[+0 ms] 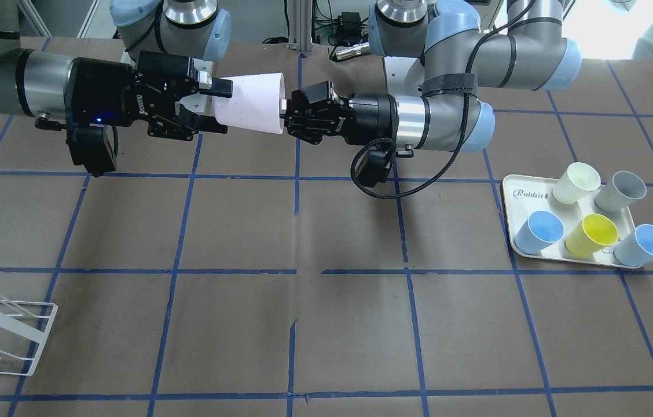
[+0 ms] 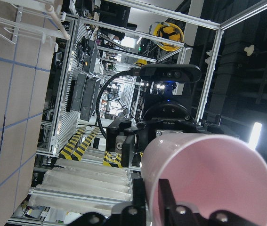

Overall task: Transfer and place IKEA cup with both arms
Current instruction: 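Close the left gripper on the cup rim and open the right gripper, then carry the cup toward the tray with the left gripper while the right arm withdraws, then lower the pink cup onto the tray beside the blue cup and release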

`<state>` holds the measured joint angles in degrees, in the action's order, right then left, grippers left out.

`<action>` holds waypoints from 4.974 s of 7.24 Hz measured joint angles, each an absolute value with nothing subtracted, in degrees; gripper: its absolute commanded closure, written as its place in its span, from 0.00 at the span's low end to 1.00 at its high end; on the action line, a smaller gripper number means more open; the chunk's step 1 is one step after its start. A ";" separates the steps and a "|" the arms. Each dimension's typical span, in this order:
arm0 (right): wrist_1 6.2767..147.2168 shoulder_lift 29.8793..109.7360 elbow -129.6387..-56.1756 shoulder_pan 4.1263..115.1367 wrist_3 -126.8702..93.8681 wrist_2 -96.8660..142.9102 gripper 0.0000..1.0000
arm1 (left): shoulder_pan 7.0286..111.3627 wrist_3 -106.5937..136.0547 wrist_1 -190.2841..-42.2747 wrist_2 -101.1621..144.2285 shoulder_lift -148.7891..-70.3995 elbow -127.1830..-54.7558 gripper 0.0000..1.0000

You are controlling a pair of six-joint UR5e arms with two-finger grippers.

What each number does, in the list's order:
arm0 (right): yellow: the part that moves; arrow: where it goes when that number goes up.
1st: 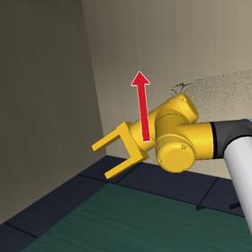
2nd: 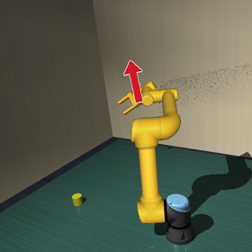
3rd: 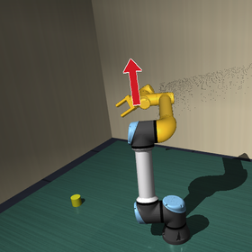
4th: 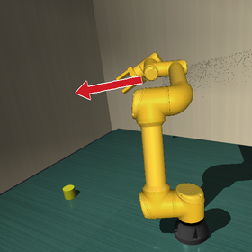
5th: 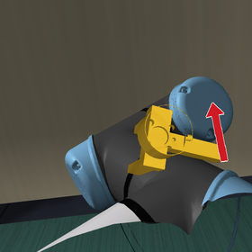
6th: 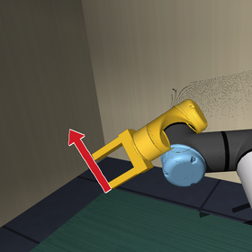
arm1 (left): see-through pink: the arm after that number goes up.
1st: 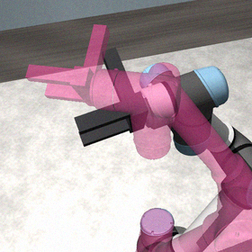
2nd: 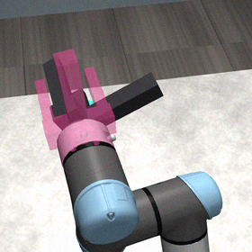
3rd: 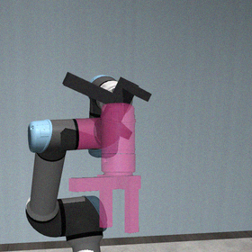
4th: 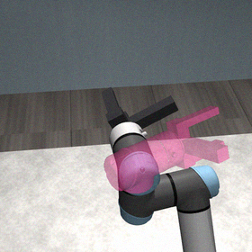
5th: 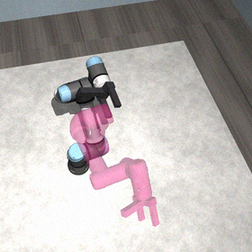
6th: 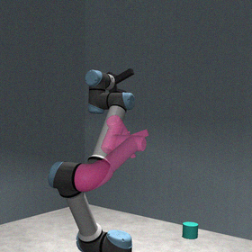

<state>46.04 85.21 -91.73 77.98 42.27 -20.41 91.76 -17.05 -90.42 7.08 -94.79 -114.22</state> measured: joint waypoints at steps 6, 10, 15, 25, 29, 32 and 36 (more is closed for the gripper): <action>46.65 83.17 -86.09 75.41 38.47 -23.37 0.00 | 88.71 -14.89 -89.15 -1.60 -92.53 -113.88 1.00; 55.65 83.07 -86.29 74.85 33.04 -41.23 0.00 | 81.61 -13.68 -86.09 -32.52 -90.02 -113.66 1.00; 71.68 83.24 -86.70 79.04 13.44 -68.07 0.00 | 74.74 -21.01 -81.94 -73.32 -86.20 -114.14 1.00; 97.41 84.16 -88.56 93.68 -9.07 -91.29 0.00 | 42.94 -67.81 -69.11 -88.63 -91.83 -120.19 1.00; 97.89 85.02 -88.42 93.61 -8.67 -91.58 0.00 | 42.68 -69.51 -65.76 -88.95 -95.79 -120.33 1.00; 97.46 85.31 -88.42 93.60 -8.62 -91.81 0.00 | 42.71 -69.40 -65.74 -88.99 -96.47 -120.33 0.77; 97.36 85.34 -88.42 93.60 -8.61 -91.80 0.00 | 42.71 -69.37 -65.93 -89.05 -97.18 -120.24 0.33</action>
<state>97.36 85.34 -88.42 93.60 -8.61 -91.80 42.71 -69.37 -65.93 -89.05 -97.18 -120.24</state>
